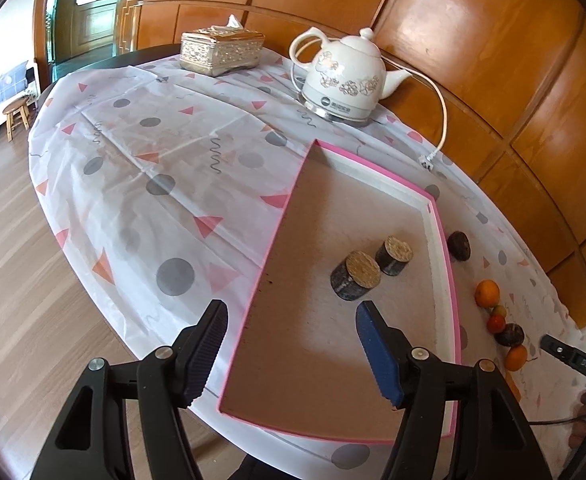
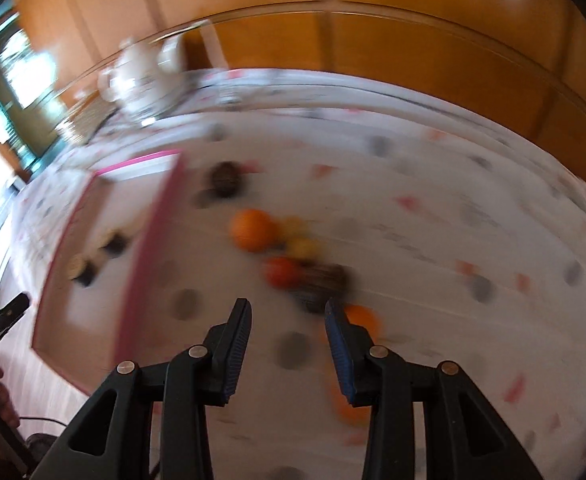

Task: Organize fruits
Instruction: 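Place the held slice into the pink tray and open the right gripper, then move the left tool to the dark round fruit and grasp it, then carry the dark round fruit into the tray and release it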

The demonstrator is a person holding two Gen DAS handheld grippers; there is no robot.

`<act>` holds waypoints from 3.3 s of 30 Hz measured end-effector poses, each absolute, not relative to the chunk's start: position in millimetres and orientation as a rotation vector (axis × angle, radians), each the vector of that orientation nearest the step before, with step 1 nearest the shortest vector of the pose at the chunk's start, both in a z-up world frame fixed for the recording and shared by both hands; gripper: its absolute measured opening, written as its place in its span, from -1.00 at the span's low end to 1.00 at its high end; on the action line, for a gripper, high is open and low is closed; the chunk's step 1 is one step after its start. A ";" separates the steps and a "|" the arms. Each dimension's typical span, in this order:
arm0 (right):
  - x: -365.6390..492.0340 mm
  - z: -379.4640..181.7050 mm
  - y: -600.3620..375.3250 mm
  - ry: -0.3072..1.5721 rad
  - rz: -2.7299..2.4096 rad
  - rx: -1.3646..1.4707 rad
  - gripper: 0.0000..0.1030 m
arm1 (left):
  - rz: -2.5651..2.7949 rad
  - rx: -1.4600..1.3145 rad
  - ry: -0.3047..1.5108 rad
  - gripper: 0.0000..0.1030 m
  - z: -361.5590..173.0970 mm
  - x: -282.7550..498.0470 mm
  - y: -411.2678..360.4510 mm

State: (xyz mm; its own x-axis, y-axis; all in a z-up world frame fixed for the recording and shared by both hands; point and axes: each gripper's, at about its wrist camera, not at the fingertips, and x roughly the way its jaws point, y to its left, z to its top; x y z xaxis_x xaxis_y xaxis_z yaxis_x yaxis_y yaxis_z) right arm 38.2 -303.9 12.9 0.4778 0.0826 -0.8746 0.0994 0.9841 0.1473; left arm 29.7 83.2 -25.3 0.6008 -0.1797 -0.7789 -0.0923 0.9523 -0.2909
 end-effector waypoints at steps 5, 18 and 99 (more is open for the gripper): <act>17.4 13.8 -363.7 1.070 -0.175 0.233 -0.25 | -0.071 -0.289 0.934 0.31 -23.1 31.3 72.4; -38.7 22.0 -498.5 1.026 -0.576 0.302 -0.23 | -0.095 -0.224 0.949 0.31 -17.9 37.6 47.4; -93.8 -23.2 -599.2 0.981 -0.832 0.766 -0.15 | -0.104 -0.388 0.958 -0.10 -4.9 99.2 61.6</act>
